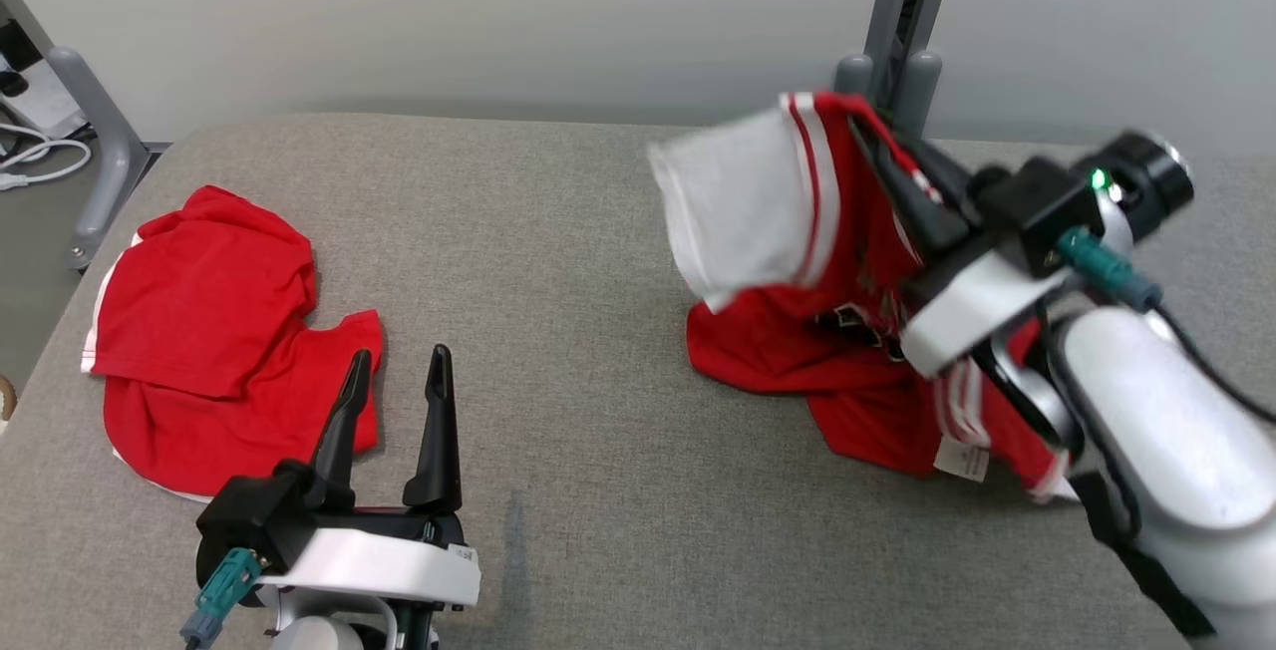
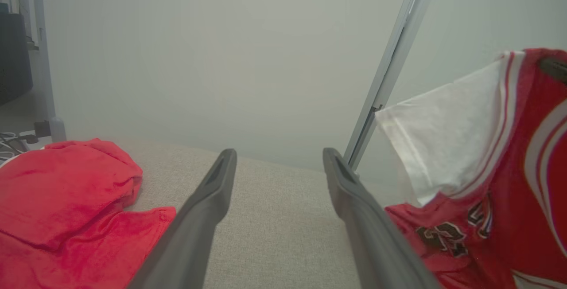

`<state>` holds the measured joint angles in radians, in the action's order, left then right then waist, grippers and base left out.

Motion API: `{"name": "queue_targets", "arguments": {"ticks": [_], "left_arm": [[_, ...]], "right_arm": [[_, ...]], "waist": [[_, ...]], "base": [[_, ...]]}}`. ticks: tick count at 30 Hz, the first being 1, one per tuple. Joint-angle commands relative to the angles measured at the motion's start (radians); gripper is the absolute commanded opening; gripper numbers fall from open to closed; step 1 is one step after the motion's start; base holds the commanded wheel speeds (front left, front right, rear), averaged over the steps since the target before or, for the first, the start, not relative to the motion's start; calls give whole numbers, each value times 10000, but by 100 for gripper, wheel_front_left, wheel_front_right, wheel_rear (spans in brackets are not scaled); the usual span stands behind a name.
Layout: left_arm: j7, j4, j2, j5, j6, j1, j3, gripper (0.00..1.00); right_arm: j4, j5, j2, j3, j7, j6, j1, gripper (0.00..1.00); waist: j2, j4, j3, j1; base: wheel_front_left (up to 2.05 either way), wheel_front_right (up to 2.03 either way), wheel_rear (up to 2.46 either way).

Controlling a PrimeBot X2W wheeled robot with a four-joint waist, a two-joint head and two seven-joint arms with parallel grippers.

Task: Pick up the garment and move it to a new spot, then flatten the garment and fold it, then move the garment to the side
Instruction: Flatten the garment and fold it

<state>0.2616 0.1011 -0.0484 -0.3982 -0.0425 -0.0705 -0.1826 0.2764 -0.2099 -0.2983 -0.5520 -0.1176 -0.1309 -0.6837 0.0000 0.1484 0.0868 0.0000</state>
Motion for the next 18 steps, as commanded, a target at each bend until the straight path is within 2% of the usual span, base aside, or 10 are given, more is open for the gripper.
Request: {"name": "queue_targets", "arguments": {"ticks": [1, 5, 10, 14, 18], "left_arm": [[34, -7, -36, -52, -51, -53, -10, 100], [34, -51, -36, -82, -107, 63, -9, 100], [34, -101, -36, -84, -138, 205, 54, 100], [34, -149, -36, -111, -179, 228, 53, 100], [34, -219, -36, -109, -160, 67, 11, 100]], "right_arm": [[-100, -207, 114, -2, -159, 2, -344, 0], [-502, -1452, 573, 347, -474, 2, -1372, 0], [-563, -2798, 1054, 2058, -790, 2, -2216, 0], [374, -3389, 1087, 3696, -305, 1, -1901, 0], [1700, -3527, 619, 4775, 123, 1, -1107, 0]], "waist": [[0, 24, -29, 0], [0, 56, -111, 0], [0, -2, -176, 0], [0, -92, -153, 0], [0, -189, 104, 0]], "base": [[0, 0, 0], [0, 0, 0], [0, 0, 0], [0, 0, 0], [0, 0, 0]]}}
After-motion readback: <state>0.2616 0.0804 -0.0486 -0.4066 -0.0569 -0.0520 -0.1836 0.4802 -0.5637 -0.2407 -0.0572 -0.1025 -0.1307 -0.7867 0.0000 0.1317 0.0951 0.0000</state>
